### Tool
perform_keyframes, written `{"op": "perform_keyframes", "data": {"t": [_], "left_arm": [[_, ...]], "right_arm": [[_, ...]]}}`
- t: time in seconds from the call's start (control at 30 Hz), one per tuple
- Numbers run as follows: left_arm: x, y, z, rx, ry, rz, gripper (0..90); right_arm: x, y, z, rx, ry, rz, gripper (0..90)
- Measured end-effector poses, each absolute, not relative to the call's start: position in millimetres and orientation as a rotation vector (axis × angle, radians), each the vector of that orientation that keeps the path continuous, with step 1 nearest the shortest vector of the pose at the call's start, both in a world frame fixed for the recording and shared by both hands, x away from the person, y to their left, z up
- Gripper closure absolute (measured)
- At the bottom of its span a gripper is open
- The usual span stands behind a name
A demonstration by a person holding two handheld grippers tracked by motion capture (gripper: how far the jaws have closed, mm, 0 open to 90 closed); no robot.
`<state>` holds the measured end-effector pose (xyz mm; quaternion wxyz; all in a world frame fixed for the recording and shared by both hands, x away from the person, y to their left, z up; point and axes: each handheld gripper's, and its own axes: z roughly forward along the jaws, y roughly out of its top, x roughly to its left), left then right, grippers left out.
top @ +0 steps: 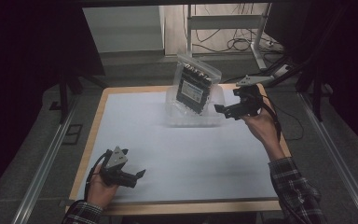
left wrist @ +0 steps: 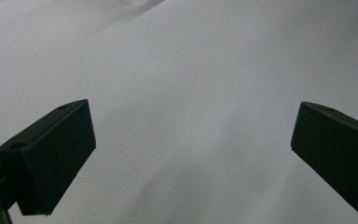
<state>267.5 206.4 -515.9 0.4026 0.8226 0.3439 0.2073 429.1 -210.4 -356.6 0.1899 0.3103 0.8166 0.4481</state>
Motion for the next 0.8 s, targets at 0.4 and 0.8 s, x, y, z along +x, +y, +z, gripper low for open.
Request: {"op": "perform_keyframes", "data": {"t": [0.4,0.8], "left_arm": [[267,206,-516,2.089,0.867,0.530,0.0],[268,205,-516,2.093,0.867,0.535,0.0]], "right_arm": [[391,-224,-381,0.875,2.324,1.248,1.2],[359,-235,-416,0.891,2.370,1.254,1.4]]}}
